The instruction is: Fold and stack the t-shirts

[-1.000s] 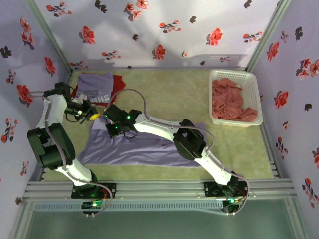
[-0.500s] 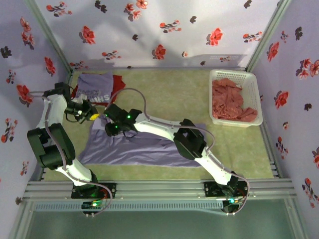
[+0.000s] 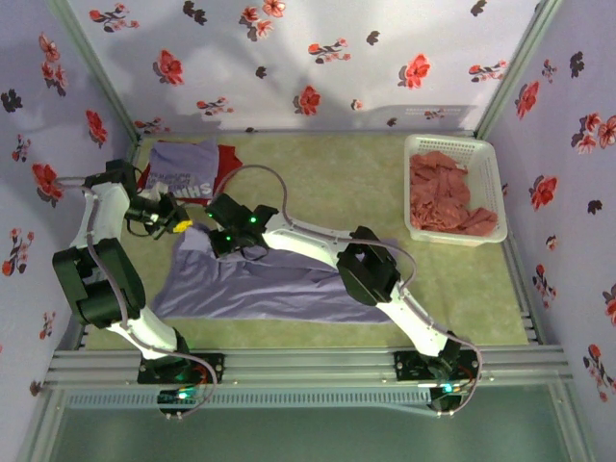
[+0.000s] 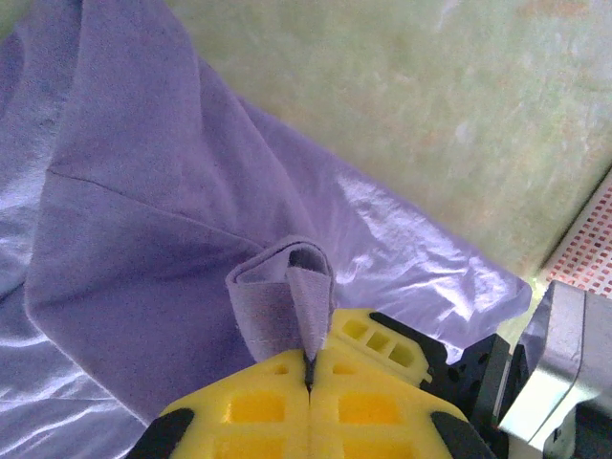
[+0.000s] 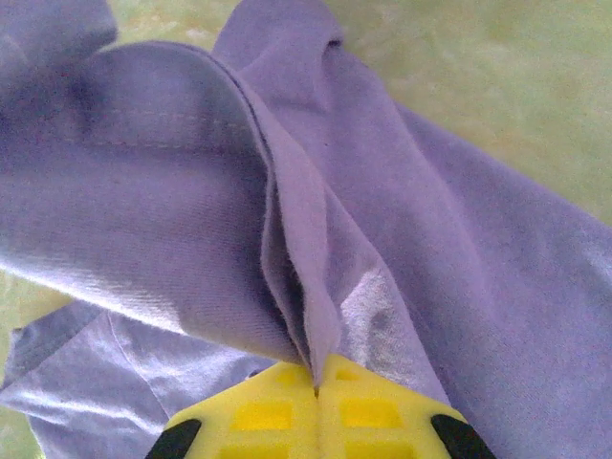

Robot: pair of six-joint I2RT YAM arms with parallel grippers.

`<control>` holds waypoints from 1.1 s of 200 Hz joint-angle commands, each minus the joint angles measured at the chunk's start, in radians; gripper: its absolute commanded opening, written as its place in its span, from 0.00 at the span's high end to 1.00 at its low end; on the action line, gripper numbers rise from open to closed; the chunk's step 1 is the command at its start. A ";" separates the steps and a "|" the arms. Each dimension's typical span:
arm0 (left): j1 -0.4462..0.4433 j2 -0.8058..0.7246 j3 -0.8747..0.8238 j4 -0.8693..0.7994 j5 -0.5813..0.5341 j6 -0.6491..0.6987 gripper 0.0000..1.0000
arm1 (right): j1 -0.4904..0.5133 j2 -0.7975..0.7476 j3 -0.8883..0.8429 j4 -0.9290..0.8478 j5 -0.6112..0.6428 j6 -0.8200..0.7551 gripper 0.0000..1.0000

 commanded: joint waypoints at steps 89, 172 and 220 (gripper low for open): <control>0.029 -0.007 -0.067 -0.015 -0.075 0.031 1.00 | -0.002 -0.131 -0.125 -0.017 -0.180 -0.013 0.98; 0.030 -0.025 -0.082 -0.006 -0.085 0.027 1.00 | -0.021 -0.115 -0.150 0.003 -0.185 -0.001 0.98; 0.029 -0.010 -0.086 0.007 -0.071 0.021 1.00 | -0.043 -0.094 -0.161 0.027 -0.199 0.031 0.83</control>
